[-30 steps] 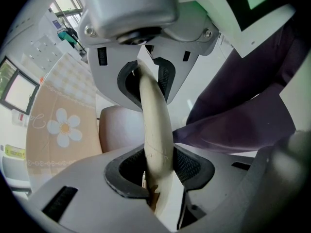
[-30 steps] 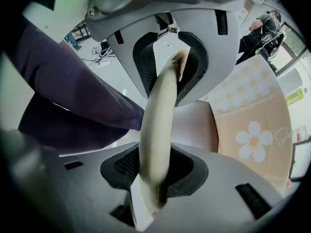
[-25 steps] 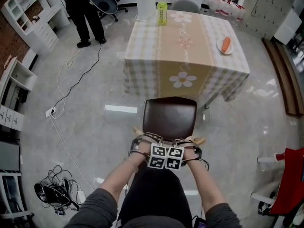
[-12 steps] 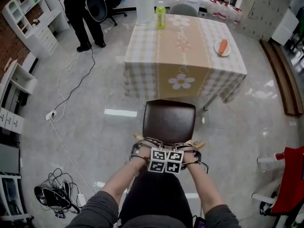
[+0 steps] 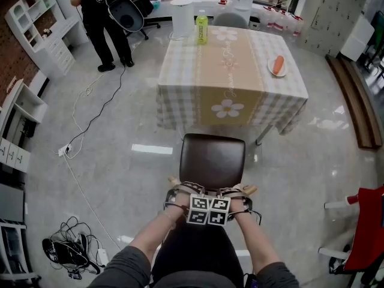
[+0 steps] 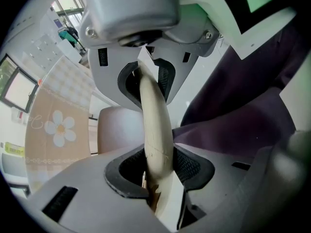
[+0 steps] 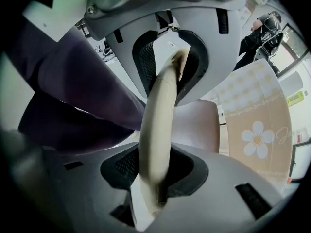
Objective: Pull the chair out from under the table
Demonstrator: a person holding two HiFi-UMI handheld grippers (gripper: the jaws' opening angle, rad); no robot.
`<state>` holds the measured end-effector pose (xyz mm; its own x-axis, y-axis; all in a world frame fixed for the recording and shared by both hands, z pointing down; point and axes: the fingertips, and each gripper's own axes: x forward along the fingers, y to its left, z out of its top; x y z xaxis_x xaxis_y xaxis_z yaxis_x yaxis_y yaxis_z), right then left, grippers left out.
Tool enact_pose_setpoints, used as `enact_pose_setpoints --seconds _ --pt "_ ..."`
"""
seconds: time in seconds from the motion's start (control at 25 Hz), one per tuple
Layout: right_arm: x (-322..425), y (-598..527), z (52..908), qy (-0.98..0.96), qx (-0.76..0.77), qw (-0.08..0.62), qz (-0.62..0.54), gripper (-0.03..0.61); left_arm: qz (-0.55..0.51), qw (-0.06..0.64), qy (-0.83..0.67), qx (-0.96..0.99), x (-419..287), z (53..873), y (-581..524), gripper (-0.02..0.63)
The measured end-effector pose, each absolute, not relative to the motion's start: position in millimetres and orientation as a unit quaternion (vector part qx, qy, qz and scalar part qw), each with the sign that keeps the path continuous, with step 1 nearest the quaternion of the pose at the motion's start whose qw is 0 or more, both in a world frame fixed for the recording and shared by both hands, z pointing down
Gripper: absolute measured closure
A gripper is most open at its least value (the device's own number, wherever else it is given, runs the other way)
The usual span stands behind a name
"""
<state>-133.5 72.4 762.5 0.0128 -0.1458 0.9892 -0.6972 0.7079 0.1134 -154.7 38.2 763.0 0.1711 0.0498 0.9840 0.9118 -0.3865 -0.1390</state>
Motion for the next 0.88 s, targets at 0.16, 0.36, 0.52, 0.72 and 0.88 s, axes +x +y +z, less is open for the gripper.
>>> enact_pose_setpoints --seconds 0.16,0.36,0.52,0.72,0.88 --pt "-136.1 73.3 763.4 -0.668 0.321 0.638 0.21 0.448 -0.527 0.411 -0.363 -0.649 -157.2 763.8 39.5 0.462" --pt "-133.0 72.2 763.5 -0.659 0.335 0.649 0.182 0.448 -0.522 0.428 -0.346 -0.651 -155.7 763.2 38.5 0.454" --pt "-131.9 72.1 760.6 -0.655 0.339 0.657 0.157 0.445 -0.523 0.392 -0.345 -0.673 -155.4 754.7 43.0 0.411" --pt "-135.4 75.3 745.0 -0.674 0.335 0.641 0.149 0.426 -0.516 0.314 -0.358 -0.712 -160.4 729.7 52.4 0.359" --pt "-138.3 76.3 714.6 -0.694 0.348 0.616 0.132 0.422 -0.514 0.236 -0.357 -0.744 -165.9 704.0 56.6 0.334"
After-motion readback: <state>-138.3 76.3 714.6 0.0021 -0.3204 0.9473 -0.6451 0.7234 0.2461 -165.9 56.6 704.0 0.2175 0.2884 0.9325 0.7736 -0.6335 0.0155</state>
